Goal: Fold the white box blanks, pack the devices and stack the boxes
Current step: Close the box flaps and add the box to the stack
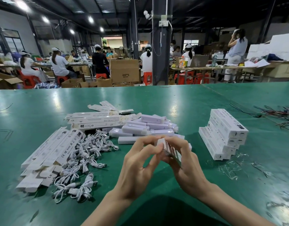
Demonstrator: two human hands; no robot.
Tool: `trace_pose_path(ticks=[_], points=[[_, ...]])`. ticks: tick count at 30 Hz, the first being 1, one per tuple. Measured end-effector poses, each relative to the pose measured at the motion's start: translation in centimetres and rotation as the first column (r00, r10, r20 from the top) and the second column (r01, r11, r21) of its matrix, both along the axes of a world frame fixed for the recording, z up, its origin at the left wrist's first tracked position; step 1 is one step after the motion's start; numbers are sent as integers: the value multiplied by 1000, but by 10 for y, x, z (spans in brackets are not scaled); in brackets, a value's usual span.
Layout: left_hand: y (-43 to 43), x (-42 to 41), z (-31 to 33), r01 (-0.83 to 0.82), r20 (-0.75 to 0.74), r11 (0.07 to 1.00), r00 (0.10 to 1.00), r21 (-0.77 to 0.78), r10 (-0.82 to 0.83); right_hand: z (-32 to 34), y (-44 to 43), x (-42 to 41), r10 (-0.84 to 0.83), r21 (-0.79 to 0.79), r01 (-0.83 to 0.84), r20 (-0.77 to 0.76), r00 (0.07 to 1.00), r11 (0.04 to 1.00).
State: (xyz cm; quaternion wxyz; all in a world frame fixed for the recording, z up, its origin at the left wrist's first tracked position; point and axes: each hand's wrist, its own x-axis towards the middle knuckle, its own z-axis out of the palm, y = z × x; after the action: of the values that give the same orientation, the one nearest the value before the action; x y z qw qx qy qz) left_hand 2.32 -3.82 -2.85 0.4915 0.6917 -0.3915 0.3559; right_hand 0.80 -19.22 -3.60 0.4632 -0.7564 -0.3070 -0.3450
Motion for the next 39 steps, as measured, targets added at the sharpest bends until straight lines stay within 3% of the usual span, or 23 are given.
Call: trace_pose_path(ticks=[4,7,10,13,16,19,22,25,28,32,39], points=[[2,2,0,17,-232,970,970,-242,-75,2,1,1,-35,-137,20,-109,993,990],[9,10,3,-86,-362,893,928,-442,-90,2,-2,1,-134,-292,72,-198,971,954],[13,18,4,-154,-464,844,877,-514,-123,1,-8,4,-189,-383,85,-242,952,920],[11,22,-2,-184,-573,883,812,-432,-112,4,-15,10,-395,-393,308,-160,905,866],[12,24,-8,-232,-629,901,775,-367,-57,14,-39,24,-682,-345,630,-42,730,696],[12,23,-8,-254,-647,906,762,-337,-27,21,-74,36,-828,-425,743,-31,559,517],[9,19,-7,-250,-613,928,790,-276,31,16,-91,42,-905,-598,715,-43,424,363],[7,16,-7,-246,-560,939,825,-242,71,12,-95,48,-931,-691,676,13,366,256],[7,15,-8,-250,-529,943,843,-219,101,4,-94,51,-929,-773,621,125,348,128],[6,14,-8,-245,-468,956,872,-160,145,-2,-91,53,-904,-842,538,201,377,37],[12,20,-13,-329,-338,936,873,125,352,0,-90,51,-919,-886,455,249,305,-89]])
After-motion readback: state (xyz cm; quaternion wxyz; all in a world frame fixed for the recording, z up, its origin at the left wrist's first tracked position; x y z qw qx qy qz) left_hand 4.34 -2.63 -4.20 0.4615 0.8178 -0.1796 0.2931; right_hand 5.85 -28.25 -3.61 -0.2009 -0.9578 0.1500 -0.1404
